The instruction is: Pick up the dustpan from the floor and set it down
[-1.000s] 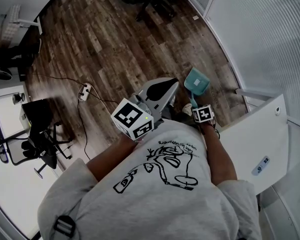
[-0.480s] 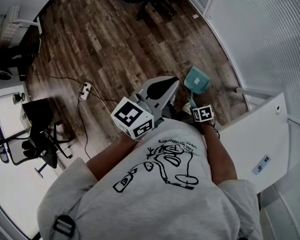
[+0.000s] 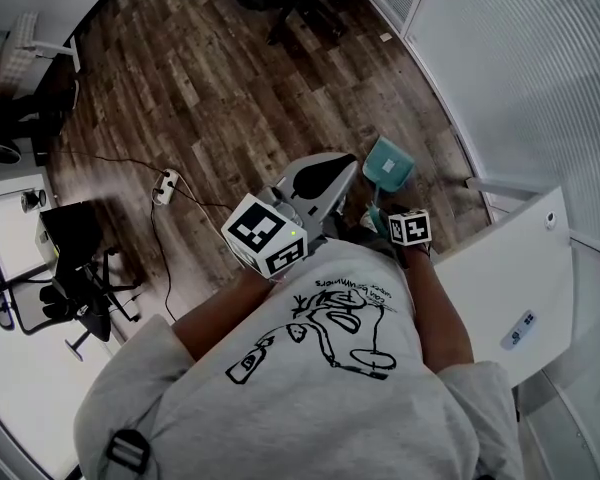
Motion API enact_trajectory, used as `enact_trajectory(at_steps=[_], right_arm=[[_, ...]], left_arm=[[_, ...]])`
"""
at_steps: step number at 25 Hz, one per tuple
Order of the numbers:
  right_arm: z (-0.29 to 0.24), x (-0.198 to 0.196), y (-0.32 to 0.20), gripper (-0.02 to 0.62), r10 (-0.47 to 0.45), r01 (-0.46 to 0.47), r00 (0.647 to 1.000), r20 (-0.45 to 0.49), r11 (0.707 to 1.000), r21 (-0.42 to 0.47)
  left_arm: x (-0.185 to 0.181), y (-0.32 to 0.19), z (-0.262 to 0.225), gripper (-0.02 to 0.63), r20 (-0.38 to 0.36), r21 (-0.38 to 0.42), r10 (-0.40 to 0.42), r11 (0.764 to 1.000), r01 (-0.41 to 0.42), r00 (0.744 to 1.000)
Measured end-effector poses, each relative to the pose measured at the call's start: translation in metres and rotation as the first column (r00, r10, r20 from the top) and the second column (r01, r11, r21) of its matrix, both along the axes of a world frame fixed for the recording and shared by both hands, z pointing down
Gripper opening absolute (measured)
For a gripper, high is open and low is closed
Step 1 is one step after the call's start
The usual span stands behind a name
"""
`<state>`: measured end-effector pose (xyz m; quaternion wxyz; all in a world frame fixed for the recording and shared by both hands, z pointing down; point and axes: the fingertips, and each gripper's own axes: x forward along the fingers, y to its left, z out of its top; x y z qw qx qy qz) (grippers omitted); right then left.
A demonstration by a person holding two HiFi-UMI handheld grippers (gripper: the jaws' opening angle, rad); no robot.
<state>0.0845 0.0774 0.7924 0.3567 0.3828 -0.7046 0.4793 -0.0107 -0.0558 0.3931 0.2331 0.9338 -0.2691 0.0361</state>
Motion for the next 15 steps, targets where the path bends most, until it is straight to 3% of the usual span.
enact_trajectory(at_steps=[8, 15], right_arm=[[-0.044, 0.022, -0.042, 0.146, 0.043, -0.046, 0.999, 0.019, 0.989, 0.142], [-0.100, 0.039, -0.084, 0.123, 0.070, -0.073, 0.997, 0.020, 0.953, 0.295]], left_arm=[[0.006, -0.003, -0.002, 0.002, -0.006, 0.008, 0.009, 1.000, -0.009, 1.000], [0.016, -0.006, -0.006, 0.002, -0.014, 0.022, 0.020, 1.000, -0.020, 1.000]])
